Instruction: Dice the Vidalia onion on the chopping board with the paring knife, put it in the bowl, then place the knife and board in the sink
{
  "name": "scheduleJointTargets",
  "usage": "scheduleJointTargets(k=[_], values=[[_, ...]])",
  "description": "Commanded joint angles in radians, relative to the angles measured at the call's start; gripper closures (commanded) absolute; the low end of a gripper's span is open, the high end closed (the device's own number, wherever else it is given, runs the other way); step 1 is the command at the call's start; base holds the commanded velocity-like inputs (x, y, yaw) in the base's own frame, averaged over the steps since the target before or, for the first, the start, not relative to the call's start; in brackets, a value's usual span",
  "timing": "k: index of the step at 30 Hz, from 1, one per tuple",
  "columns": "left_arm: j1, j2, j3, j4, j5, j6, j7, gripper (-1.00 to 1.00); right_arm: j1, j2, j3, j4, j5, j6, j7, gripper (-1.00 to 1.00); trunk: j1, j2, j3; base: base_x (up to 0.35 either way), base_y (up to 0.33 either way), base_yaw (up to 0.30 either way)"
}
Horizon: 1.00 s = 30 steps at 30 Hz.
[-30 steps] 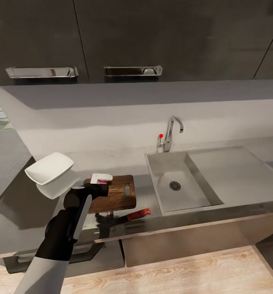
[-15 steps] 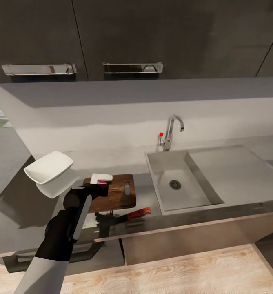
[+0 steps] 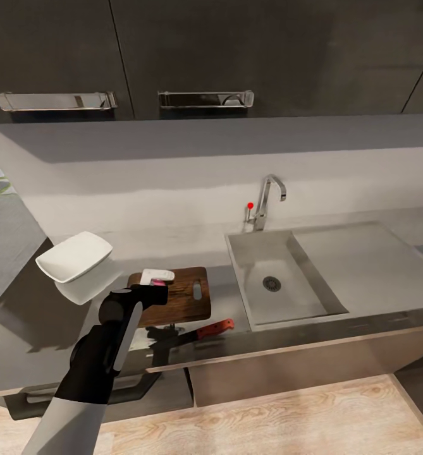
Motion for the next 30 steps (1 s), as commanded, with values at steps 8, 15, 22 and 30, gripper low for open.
scheduleJointTargets(k=[8,15,22,30], values=[[-0.001,0.000,-0.001,0.012,0.001,0.003,0.003,1.00,0.000,0.000,-0.001,-0.001,0.009,0.000,-0.004,-1.00,0.001,-0.002,-0.002,0.000,0.000,0.000],[-0.001,0.000,-0.001,0.029,0.000,0.000,0.003,1.00,0.000,0.000,-0.001,-0.001,0.009,0.000,-0.004,-1.00,0.001,-0.002,-0.010,0.000,0.000,0.000],[-0.001,0.000,-0.001,0.030,0.000,0.000,0.003,1.00,0.000,0.000,-0.001,-0.001,0.009,0.000,-0.004,-1.00,0.001,-0.002,-0.018,0.000,0.000,0.000],[-0.001,0.000,-0.001,0.031,0.001,0.000,0.003,1.00,0.000,0.000,-0.001,-0.001,0.009,0.000,-0.004,-1.00,0.001,-0.002,-0.019,0.000,0.000,0.000]])
